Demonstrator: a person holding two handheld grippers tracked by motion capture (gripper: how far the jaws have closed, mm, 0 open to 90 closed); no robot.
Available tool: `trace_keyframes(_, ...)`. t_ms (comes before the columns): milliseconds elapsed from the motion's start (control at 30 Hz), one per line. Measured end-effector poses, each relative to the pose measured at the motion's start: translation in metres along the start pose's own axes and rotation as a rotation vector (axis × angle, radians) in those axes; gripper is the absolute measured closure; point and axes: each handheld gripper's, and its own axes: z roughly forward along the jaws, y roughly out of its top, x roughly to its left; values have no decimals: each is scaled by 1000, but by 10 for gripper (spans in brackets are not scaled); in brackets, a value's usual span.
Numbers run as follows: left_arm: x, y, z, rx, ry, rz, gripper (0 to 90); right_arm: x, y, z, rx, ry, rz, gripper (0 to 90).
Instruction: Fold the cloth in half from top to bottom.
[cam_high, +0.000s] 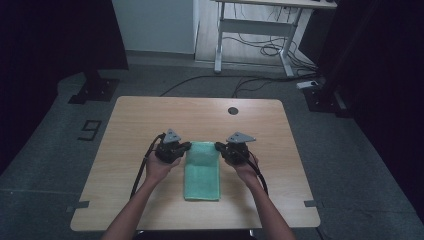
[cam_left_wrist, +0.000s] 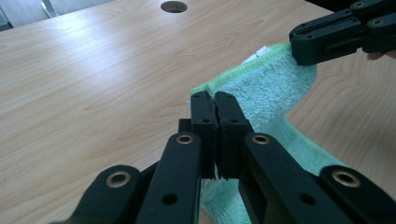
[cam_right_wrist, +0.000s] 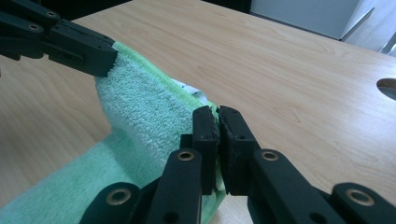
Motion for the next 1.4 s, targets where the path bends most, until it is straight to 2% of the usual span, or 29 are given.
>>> trace_keyframes(267,-6,-7,-7,-1,-11,5,878,6,-7,-8,-16,28,0,852)
trace_keyframes(600,-10,-16,-12,4,-33,-17,879,12,-13,-14,-26,56,6,852)
trace_keyframes(833,-15,-29,-19,-1,-51,-34,879,21,-23,-21,-20,86,-5,852)
trace_keyframes(1167,-17,-35,-23,-1,-68,-52,879,25,-31,-23,-21,106,7,852)
trace_keyframes(1400,-28,-45,-33,-18,-102,-47,878,29,-39,-33,-32,131,4,852)
